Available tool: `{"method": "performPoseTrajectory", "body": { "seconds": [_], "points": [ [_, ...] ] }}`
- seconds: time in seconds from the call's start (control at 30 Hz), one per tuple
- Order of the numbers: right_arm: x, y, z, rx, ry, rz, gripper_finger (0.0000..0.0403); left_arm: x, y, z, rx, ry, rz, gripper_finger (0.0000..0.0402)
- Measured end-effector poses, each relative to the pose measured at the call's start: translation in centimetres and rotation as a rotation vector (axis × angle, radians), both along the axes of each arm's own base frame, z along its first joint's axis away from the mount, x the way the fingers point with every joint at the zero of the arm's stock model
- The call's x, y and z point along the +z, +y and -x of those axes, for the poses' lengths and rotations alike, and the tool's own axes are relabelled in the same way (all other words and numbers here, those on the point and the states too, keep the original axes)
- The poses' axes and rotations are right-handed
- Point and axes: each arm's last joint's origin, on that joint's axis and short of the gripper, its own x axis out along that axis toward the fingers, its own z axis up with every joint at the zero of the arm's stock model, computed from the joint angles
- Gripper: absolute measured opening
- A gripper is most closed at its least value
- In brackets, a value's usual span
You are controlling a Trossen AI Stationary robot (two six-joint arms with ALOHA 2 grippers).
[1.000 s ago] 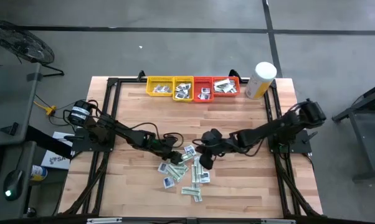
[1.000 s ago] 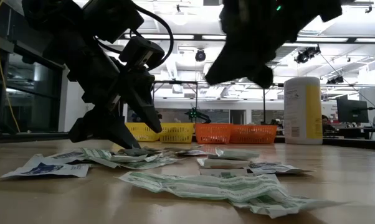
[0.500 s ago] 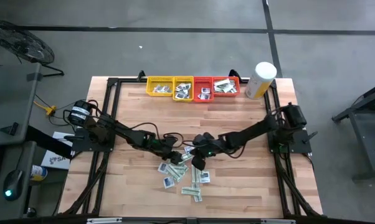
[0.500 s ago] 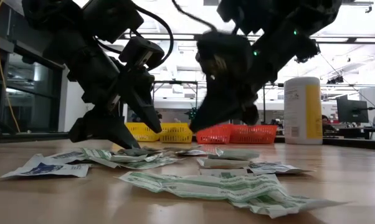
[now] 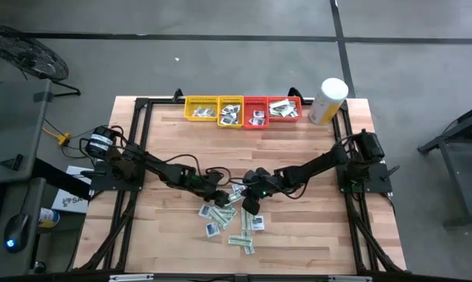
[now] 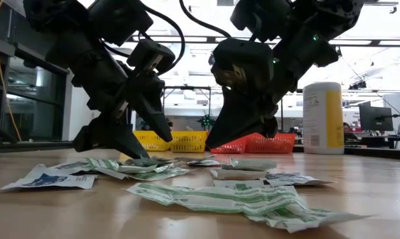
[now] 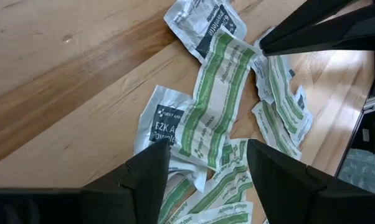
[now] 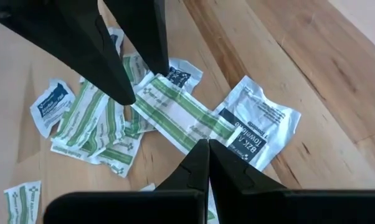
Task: Pick & Place First Aid Supplies
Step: Put the green pad into the right orange bin
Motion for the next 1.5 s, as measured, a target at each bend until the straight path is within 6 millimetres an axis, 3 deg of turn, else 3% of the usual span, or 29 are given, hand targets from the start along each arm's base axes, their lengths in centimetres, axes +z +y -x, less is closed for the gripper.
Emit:
{"method": "performPoseTrajectory", "body": {
  "seconds": [0.43,1.3,1.5],
  "points": [
    [-2.1,0.1,-0.3,-0.013,0.033,-0.021,0.0000,0.0,0.0,0.0,0.008,-0.002,-0.006,0.0216],
    [-2.1,-0.2,-0.5,-0.045,0.013,-0.028,0.0000,0.6,-0.1,-0.6,0.034,-0.043,0.017,0.0216],
    [-2.0,-0.2,-0.6,-0.048,0.000,-0.032,0.0000,0.7,-0.1,-0.7,0.032,-0.058,0.023,0.0182]
  ]
}}
